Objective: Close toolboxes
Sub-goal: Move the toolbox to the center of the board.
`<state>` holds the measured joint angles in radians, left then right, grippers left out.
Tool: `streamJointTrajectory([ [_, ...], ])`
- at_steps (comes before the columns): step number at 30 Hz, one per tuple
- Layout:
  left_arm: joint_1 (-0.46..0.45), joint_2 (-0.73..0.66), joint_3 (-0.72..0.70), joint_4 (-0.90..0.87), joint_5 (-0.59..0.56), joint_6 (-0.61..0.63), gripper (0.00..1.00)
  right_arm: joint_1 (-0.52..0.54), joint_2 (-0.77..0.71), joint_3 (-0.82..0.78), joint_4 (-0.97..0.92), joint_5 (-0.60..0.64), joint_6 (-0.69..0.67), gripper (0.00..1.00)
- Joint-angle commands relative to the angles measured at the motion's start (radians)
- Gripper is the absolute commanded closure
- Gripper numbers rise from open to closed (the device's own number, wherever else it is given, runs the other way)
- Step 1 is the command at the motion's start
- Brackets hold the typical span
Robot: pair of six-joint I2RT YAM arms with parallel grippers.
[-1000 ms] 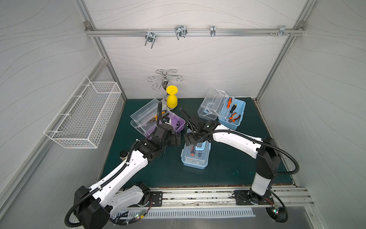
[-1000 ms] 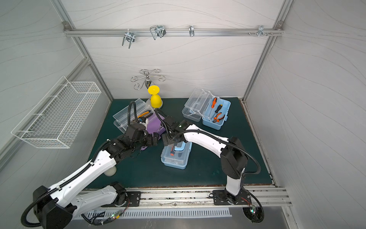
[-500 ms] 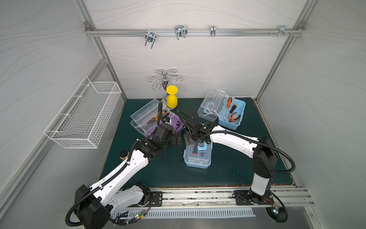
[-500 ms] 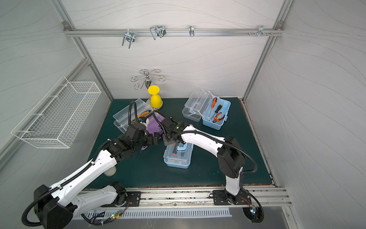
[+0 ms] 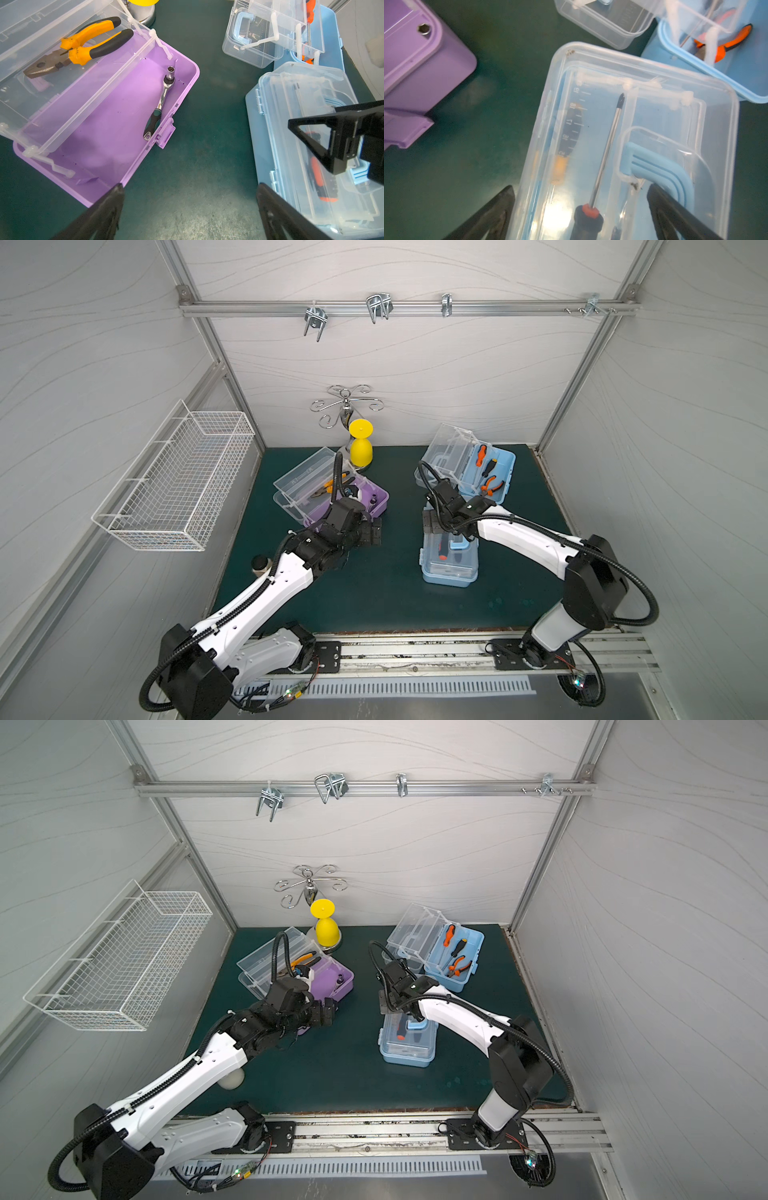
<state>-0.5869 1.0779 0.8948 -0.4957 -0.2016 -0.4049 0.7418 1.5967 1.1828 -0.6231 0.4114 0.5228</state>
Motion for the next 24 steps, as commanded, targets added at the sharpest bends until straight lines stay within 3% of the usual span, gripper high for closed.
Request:
streamJointTrajectory([
  [1, 0.006, 0.012, 0.006, 0.042, 0.007, -0.016, 0.01, -0.082, 0.046, -0.16, -0.266, -0.036, 0.029, 0.01],
  [14, 0.006, 0.035, 0.006, 0.056, 0.024, -0.014, 0.01, -0.332, -0.108, -0.272, -0.246, -0.042, -0.006, 0.01],
  [24, 0.006, 0.038, 0.001, 0.063, 0.032, -0.012, 0.01, -0.578, -0.117, -0.253, -0.182, -0.073, -0.087, 0.01],
])
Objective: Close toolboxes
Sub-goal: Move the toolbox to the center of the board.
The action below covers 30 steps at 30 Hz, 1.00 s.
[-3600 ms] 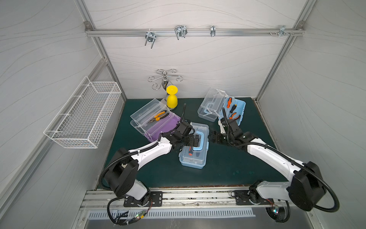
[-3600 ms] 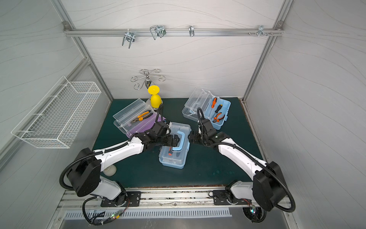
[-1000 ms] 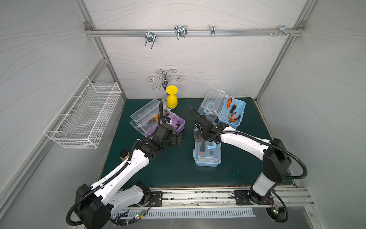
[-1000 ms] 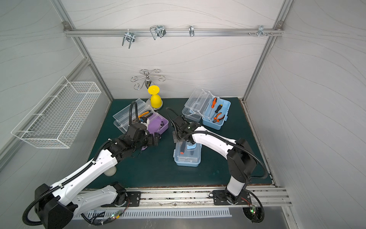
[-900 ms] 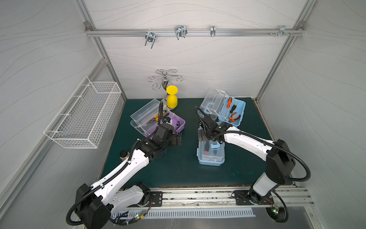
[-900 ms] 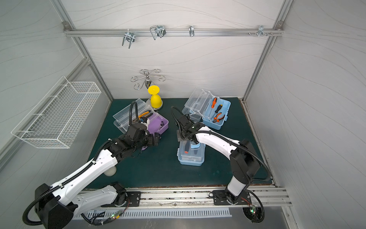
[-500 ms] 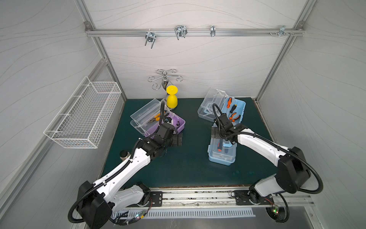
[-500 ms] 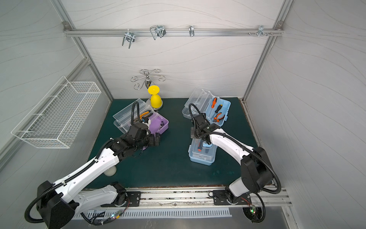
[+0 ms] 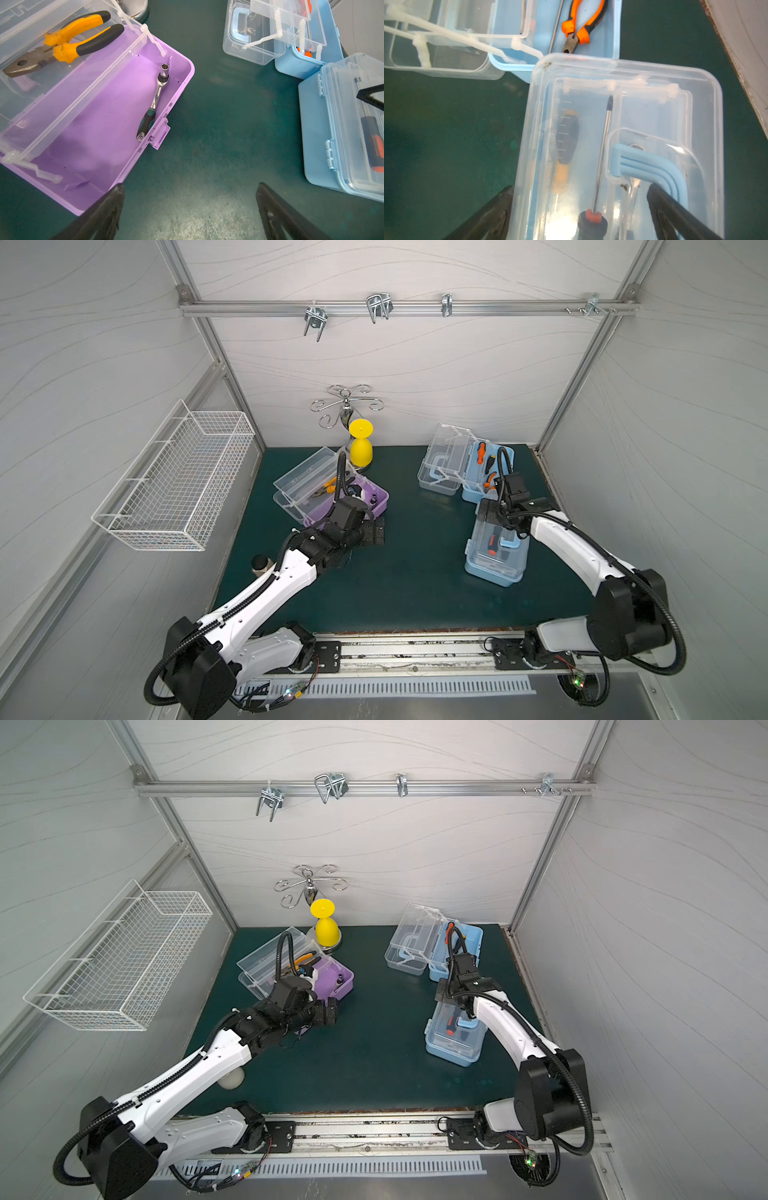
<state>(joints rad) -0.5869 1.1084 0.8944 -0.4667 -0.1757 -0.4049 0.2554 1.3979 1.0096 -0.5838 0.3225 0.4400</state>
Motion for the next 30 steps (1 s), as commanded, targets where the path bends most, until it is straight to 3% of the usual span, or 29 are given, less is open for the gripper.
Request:
streamJointTrajectory([
  [1, 0.006, 0.01, 0.001, 0.036, 0.007, -0.012, 0.01, -0.117, 0.09, -0.075, -0.21, 0.015, -0.011, 0.01],
  [8, 0.006, 0.008, -0.006, 0.032, 0.012, -0.015, 0.01, -0.288, 0.164, -0.003, -0.158, -0.022, -0.05, 0.01],
  [17, 0.006, 0.004, -0.011, 0.029, 0.011, -0.015, 0.01, -0.389, 0.187, 0.113, -0.152, -0.059, -0.058, 0.01],
  [23, 0.006, -0.003, -0.014, 0.025, 0.003, -0.012, 0.01, -0.375, 0.152, 0.157, -0.134, -0.116, -0.082, 0.01],
  [30, 0.006, 0.0, -0.014, 0.032, 0.004, -0.012, 0.0, -0.287, 0.065, 0.221, -0.154, -0.08, -0.11, 0.01],
])
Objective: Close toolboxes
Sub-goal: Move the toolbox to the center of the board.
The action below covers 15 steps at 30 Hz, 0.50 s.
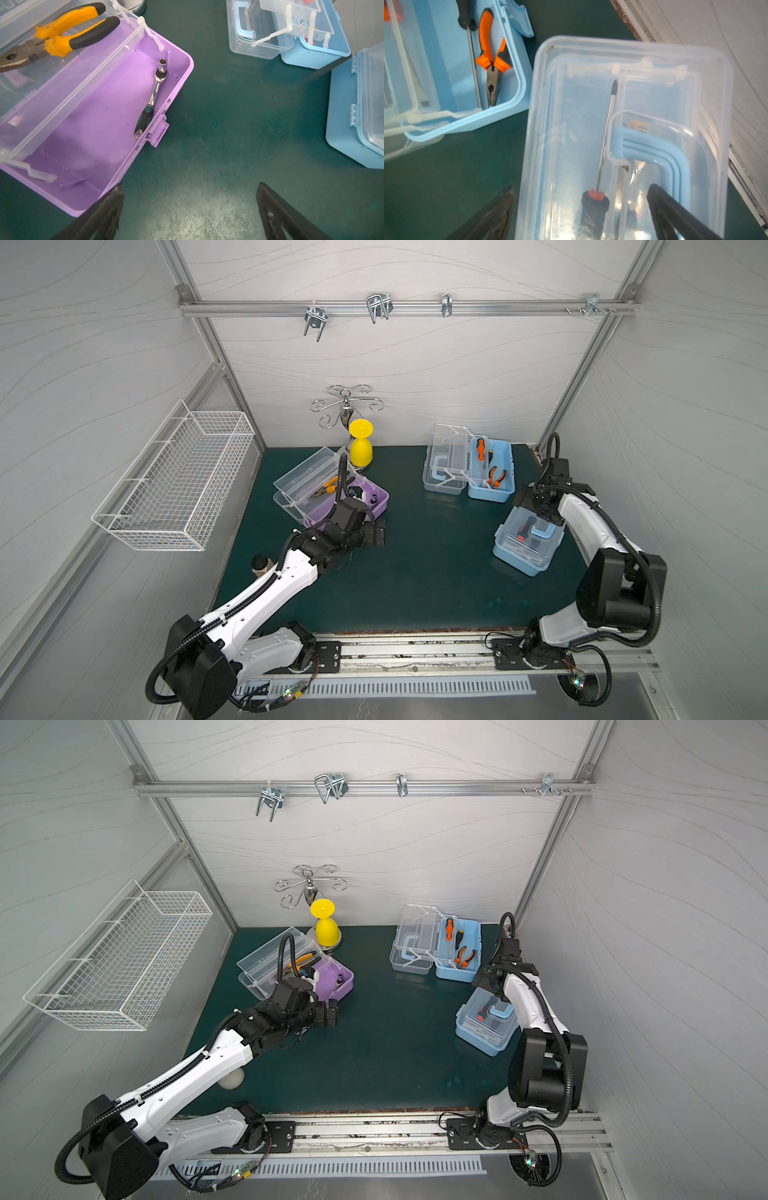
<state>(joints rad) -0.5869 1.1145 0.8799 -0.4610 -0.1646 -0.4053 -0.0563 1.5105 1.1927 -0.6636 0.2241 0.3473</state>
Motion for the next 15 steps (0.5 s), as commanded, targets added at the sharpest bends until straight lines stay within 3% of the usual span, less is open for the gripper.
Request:
streamJointTrajectory([
  [1, 0.006, -0.007, 0.001, 0.027, -0.008, -0.012, 0.01, 0.039, -0.054, 0.049, -0.081, 0.025, -0.019, 0.01],
  [11, 0.008, -0.003, -0.01, 0.041, -0.007, -0.012, 0.01, 0.141, -0.005, 0.117, 0.001, -0.052, -0.034, 0.01],
  [15, 0.007, -0.003, -0.013, 0.044, -0.006, -0.012, 0.01, 0.162, 0.075, 0.159, 0.046, -0.067, -0.041, 0.1],
])
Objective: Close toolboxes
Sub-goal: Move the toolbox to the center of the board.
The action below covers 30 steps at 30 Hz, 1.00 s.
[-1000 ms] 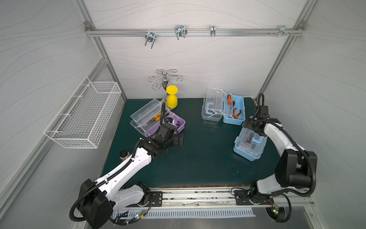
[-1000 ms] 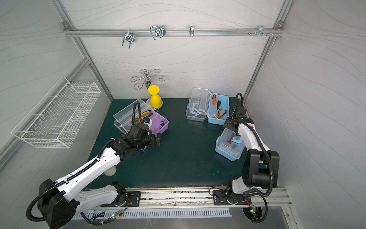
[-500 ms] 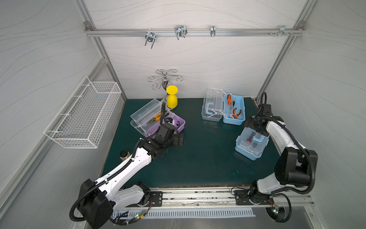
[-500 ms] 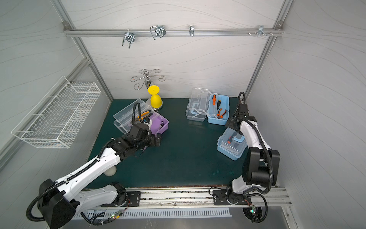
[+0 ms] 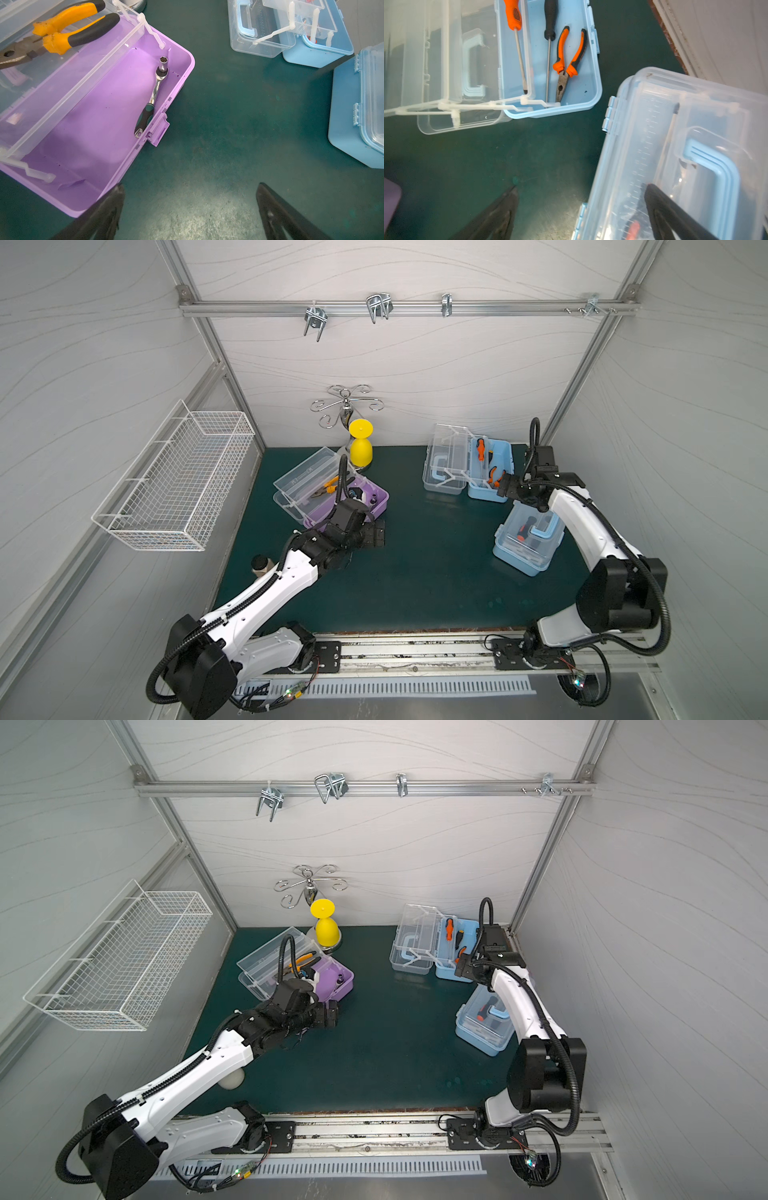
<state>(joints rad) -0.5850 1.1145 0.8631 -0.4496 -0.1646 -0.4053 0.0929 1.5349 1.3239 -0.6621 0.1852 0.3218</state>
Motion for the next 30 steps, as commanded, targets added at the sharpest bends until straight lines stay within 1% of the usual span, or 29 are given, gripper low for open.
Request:
streamJointTrajectory([
  [1, 0.005, -0.002, 0.002, 0.032, -0.007, -0.011, 0.01, 0.016, 0.066, 0.033, 0.063, -0.037, -0.015, 0.13],
  [3, 0.006, 0.0, 0.002, 0.035, -0.007, -0.012, 0.01, 0.016, 0.099, 0.043, 0.108, -0.054, -0.012, 0.2],
  [7, 0.006, 0.011, 0.004, 0.038, -0.006, -0.012, 0.01, 0.018, 0.191, 0.1, 0.154, -0.082, -0.013, 0.28],
  [18, 0.015, 0.038, 0.01, 0.044, -0.006, -0.004, 0.01, 0.025, 0.405, 0.253, 0.209, -0.112, -0.02, 0.37],
  [23, 0.017, 0.048, 0.01, 0.048, -0.003, -0.003, 0.01, 0.025, 0.488, 0.31, 0.217, -0.119, -0.026, 0.46],
  [28, 0.021, 0.057, 0.01, 0.052, 0.0, -0.003, 0.01, 0.026, 0.538, 0.345, 0.226, -0.119, -0.026, 0.51],
  [30, 0.021, 0.059, 0.01, 0.055, 0.002, -0.004, 0.01, 0.026, 0.554, 0.36, 0.224, -0.123, -0.026, 0.55],
])
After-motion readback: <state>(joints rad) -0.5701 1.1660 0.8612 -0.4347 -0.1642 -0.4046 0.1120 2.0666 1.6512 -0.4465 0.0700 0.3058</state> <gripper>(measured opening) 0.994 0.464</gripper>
